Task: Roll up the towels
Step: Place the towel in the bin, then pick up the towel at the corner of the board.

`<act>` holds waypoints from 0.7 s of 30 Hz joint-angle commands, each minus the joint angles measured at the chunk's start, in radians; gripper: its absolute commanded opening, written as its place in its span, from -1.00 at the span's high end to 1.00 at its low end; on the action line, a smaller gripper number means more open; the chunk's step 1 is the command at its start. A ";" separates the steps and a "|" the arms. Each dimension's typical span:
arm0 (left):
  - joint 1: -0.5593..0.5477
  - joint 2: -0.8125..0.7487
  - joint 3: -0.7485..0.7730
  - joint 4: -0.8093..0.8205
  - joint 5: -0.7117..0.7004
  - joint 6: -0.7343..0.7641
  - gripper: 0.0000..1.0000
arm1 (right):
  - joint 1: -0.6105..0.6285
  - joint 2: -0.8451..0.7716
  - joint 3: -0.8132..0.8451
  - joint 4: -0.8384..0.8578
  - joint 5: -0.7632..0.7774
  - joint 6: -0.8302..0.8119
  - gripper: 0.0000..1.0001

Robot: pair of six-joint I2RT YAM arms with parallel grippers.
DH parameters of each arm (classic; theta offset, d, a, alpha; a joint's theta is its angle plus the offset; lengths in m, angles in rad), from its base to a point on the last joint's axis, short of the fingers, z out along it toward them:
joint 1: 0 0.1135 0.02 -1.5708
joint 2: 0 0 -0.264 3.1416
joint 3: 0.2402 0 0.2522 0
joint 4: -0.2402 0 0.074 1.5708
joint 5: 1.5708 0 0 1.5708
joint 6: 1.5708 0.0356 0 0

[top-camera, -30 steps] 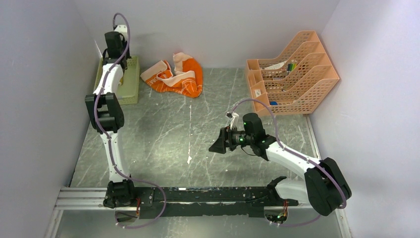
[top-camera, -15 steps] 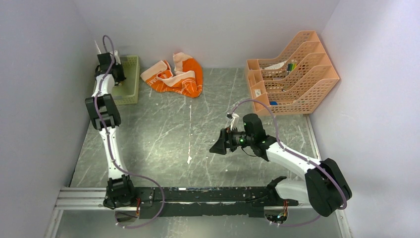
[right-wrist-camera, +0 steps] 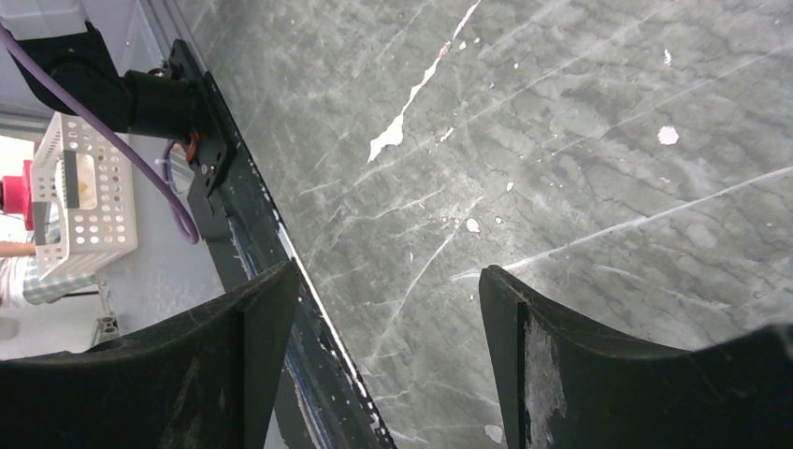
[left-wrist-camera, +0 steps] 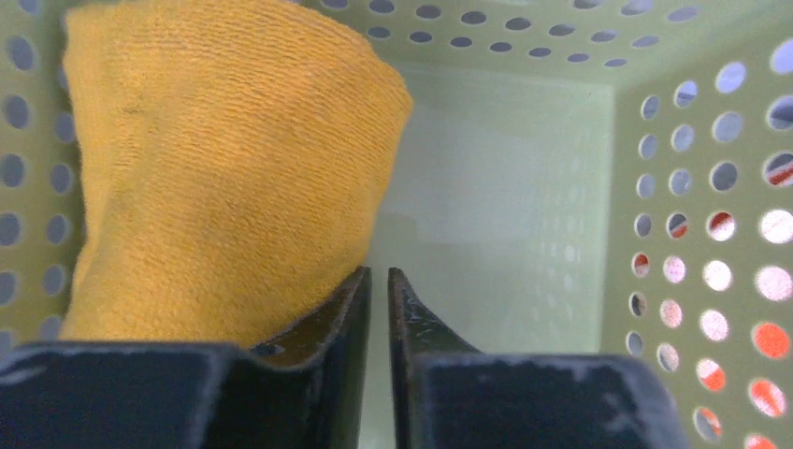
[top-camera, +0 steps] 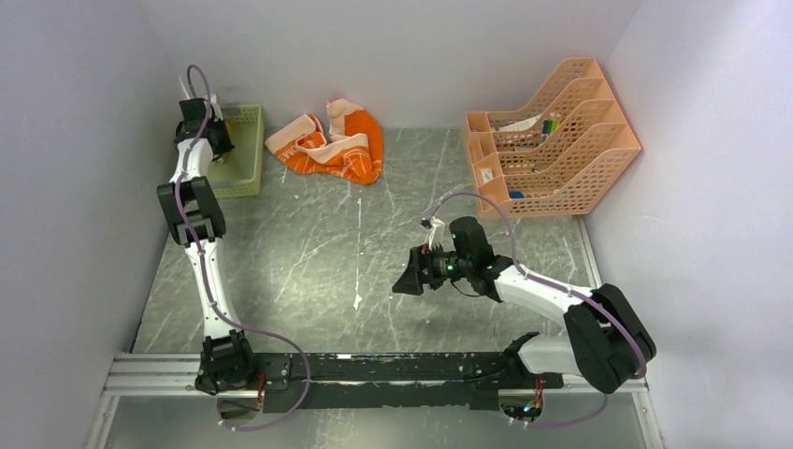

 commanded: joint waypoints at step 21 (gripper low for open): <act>-0.354 -0.191 -0.018 0.095 -0.010 -0.051 -0.44 | 0.056 -0.070 0.068 -0.147 0.177 -0.070 -0.43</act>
